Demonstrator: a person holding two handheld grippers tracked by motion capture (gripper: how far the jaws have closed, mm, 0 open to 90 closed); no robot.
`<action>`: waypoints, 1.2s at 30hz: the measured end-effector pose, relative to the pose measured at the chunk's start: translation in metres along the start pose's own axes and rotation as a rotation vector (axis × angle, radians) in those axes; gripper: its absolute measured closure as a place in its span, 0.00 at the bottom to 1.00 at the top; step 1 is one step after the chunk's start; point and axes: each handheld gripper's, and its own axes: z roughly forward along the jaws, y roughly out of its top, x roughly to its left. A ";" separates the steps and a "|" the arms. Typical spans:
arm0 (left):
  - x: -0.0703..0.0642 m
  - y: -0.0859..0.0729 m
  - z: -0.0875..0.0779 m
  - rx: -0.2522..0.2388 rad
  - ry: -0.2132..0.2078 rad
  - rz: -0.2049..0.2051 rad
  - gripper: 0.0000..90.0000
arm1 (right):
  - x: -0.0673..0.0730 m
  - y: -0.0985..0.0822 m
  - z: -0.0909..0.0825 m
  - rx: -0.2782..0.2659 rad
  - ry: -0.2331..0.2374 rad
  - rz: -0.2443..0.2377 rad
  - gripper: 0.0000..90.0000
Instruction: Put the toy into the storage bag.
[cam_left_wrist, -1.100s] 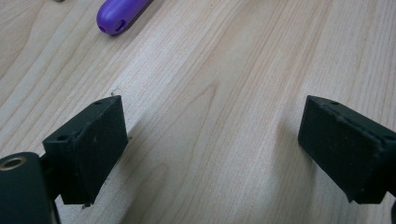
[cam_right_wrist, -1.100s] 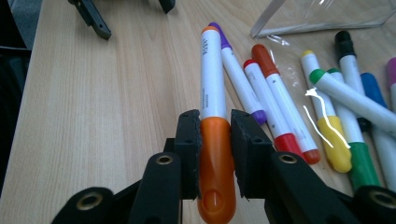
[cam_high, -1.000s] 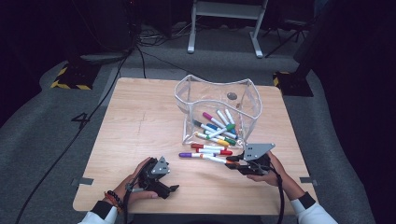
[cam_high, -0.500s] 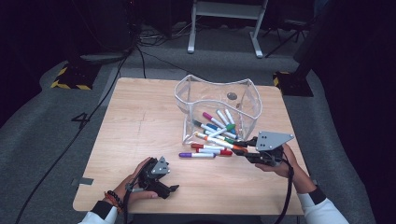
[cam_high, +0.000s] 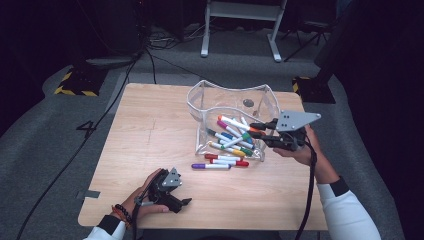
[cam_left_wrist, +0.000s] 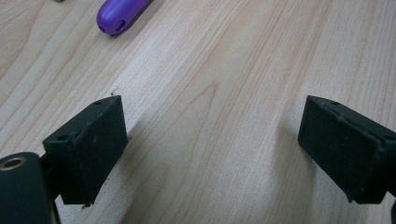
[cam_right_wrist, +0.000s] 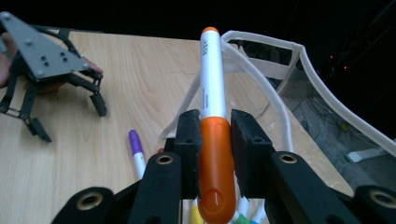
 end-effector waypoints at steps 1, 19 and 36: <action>0.000 0.000 0.000 0.000 0.000 0.000 0.09 | -0.003 0.002 0.003 0.009 -0.002 0.002 0.82; 0.000 0.000 0.000 0.000 0.001 0.001 0.09 | -0.073 0.006 0.032 0.118 -0.069 0.087 0.82; 0.000 0.000 0.000 -0.001 0.001 0.001 0.09 | -0.102 -0.014 0.067 0.309 -0.036 0.167 0.82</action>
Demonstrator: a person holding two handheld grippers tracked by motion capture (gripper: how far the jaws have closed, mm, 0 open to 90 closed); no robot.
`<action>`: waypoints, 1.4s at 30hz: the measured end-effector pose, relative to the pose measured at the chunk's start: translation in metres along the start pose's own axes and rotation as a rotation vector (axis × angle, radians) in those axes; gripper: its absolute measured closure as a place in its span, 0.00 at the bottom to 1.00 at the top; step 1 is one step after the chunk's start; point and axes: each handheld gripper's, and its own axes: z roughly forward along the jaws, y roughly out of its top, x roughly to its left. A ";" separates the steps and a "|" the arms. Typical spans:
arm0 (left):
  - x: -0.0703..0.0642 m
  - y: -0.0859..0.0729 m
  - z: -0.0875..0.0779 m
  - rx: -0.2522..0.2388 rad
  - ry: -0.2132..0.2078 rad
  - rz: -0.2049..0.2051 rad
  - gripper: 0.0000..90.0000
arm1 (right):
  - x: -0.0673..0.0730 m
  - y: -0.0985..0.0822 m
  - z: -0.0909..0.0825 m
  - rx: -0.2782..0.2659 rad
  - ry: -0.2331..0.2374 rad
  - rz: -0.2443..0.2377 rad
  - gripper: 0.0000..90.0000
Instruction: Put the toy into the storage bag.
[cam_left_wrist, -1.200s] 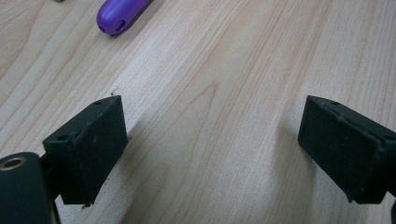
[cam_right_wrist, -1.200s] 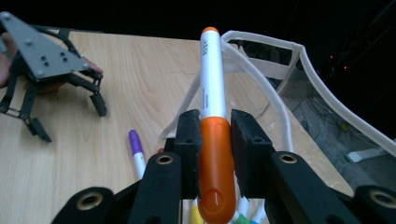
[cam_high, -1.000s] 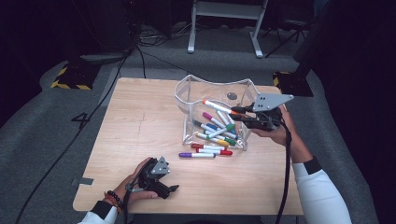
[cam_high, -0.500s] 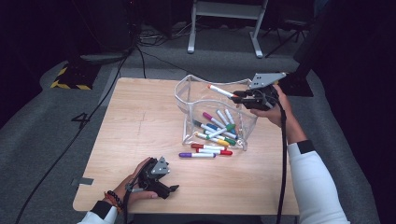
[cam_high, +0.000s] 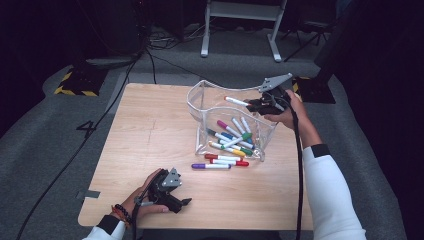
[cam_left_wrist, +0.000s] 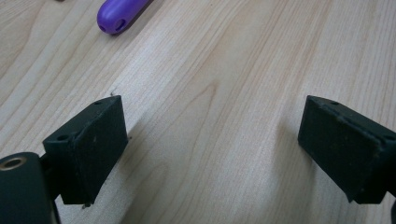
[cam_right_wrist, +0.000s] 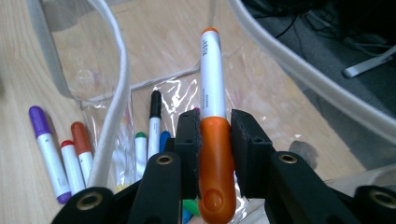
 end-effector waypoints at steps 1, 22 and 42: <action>0.000 0.000 0.000 0.000 0.000 0.000 0.09 | -0.001 -0.001 0.002 0.016 -0.002 0.006 0.82; 0.000 0.000 0.000 0.001 0.001 0.000 0.09 | 0.017 0.002 0.014 0.205 0.208 -0.049 0.75; 0.000 0.000 0.000 0.000 0.000 0.000 0.09 | 0.024 0.001 -0.045 -0.103 -0.004 0.046 0.40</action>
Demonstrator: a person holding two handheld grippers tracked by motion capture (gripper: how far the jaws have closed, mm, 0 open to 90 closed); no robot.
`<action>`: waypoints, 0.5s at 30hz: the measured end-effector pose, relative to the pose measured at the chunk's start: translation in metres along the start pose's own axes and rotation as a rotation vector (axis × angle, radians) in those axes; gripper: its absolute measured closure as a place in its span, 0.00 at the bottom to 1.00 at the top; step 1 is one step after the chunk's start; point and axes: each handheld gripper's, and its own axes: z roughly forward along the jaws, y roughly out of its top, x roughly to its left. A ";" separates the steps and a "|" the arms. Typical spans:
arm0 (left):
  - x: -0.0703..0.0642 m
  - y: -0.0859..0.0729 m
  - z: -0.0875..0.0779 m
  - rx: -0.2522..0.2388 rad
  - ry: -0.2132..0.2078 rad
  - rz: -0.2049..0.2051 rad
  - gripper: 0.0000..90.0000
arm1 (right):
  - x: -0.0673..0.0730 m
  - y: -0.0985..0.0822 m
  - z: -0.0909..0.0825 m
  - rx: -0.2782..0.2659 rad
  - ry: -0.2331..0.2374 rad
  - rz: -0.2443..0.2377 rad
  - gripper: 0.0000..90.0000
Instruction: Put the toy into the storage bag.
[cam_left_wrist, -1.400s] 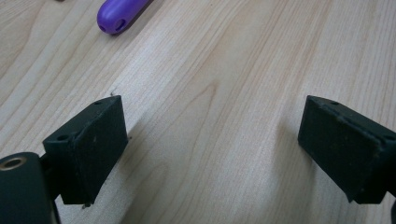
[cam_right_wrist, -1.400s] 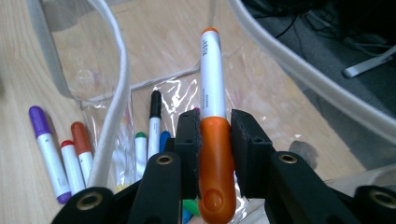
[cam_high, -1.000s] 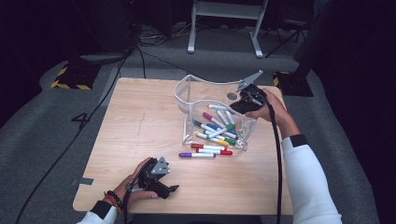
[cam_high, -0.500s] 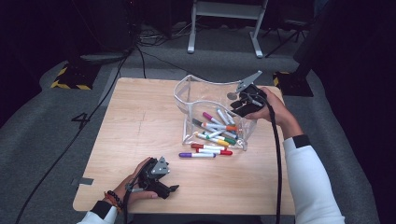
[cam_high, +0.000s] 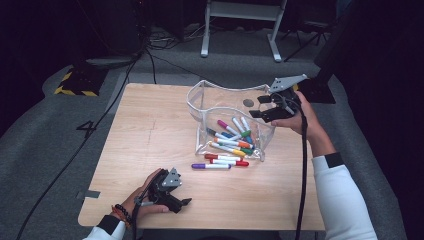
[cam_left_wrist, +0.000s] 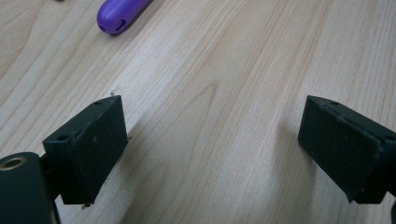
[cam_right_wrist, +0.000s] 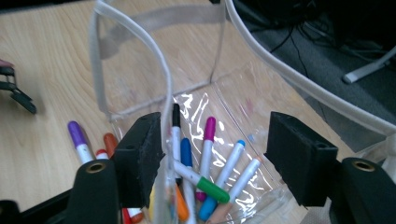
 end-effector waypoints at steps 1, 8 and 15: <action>0.000 0.000 0.000 0.001 0.001 0.000 0.09 | 0.003 -0.001 -0.005 -0.021 0.003 0.001 0.40; 0.000 0.000 0.000 0.001 0.001 0.000 0.09 | 0.034 -0.019 -0.026 -0.114 0.018 -0.037 0.39; 0.000 0.000 0.000 0.001 0.001 0.000 0.09 | 0.079 -0.039 -0.028 -0.178 0.068 -0.087 0.41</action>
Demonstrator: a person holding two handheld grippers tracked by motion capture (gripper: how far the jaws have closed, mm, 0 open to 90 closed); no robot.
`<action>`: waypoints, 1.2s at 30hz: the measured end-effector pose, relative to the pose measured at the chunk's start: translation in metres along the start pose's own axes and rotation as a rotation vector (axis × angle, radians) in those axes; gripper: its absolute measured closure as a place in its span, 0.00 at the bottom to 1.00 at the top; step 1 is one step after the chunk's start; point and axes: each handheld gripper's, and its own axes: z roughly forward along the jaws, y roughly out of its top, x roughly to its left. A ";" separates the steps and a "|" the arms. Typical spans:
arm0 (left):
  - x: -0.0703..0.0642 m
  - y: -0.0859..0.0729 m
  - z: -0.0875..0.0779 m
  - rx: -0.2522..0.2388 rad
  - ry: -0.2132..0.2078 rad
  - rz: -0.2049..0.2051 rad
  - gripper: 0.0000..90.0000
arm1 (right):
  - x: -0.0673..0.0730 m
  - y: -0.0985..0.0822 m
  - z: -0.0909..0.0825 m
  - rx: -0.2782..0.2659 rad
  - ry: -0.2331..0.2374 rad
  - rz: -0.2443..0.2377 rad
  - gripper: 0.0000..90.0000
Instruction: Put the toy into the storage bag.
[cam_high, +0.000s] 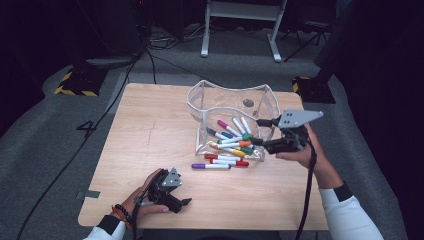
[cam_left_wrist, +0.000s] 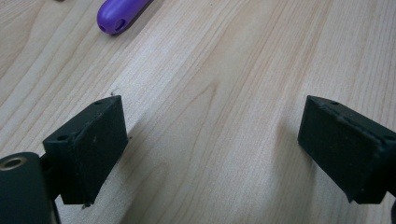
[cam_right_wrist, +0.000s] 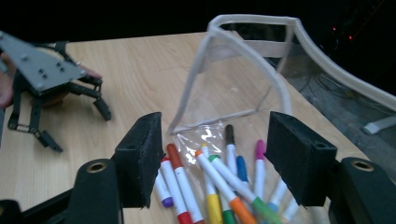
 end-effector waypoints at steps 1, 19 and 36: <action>0.000 0.000 0.000 0.000 0.000 0.000 0.09 | 0.008 -0.003 0.003 0.005 0.016 -0.013 0.41; -0.001 -0.001 -0.001 0.000 0.003 -0.007 0.09 | 0.065 -0.063 0.111 0.112 0.212 -0.004 0.42; 0.000 -0.001 -0.001 0.001 0.004 -0.005 0.09 | 0.072 -0.072 0.198 0.216 0.230 -0.038 0.44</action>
